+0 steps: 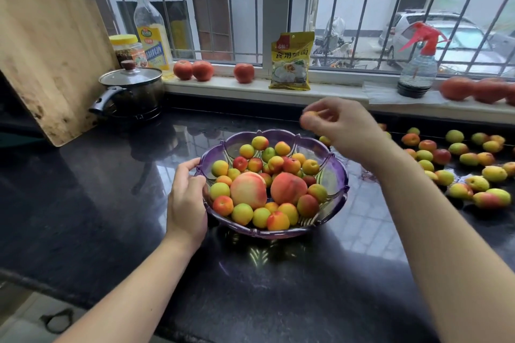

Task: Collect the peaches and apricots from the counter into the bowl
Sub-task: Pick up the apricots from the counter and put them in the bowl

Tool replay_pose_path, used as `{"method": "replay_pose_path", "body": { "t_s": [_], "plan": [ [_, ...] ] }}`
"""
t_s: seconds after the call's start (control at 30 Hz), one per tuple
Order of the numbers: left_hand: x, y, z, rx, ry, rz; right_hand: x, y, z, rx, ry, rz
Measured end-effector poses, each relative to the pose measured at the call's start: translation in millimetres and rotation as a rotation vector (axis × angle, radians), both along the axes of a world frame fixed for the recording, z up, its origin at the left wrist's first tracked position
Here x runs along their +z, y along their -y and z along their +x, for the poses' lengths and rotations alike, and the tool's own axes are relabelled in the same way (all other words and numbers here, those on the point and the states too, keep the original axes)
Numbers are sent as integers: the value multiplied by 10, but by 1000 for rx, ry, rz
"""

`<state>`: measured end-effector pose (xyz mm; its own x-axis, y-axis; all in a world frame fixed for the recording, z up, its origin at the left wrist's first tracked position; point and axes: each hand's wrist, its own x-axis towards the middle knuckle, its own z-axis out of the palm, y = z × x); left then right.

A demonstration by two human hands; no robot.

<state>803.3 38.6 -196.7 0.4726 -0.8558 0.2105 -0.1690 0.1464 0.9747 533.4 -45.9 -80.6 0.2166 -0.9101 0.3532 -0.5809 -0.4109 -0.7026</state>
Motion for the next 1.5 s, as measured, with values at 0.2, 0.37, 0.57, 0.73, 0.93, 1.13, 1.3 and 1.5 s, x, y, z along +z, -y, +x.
{"method": "replay_pose_path", "body": {
  "t_s": [0.2,0.37,0.57,0.73,0.93,1.13,1.3,1.5],
  "plan": [
    [-6,-26,39,-31,0,0,-220,-154,603,182,-467,15],
    [-1,-16,20,-14,15,34,-254,-53,498,112,-244,-1],
    [23,-12,-14,-62,3,-4,-356,237,-144,-361,19,0],
    [68,21,-36,-42,-70,-12,-669,247,-246,-398,339,650],
    [40,42,3,50,-132,-86,-589,297,-108,-320,438,601],
    [24,44,-2,45,-112,-96,-862,541,-57,-382,-105,149],
    [10,46,1,55,-110,-75,-920,787,-17,-371,-440,244],
    [25,45,-4,62,-103,-63,-997,815,-72,-502,-228,97]
  ]
}}
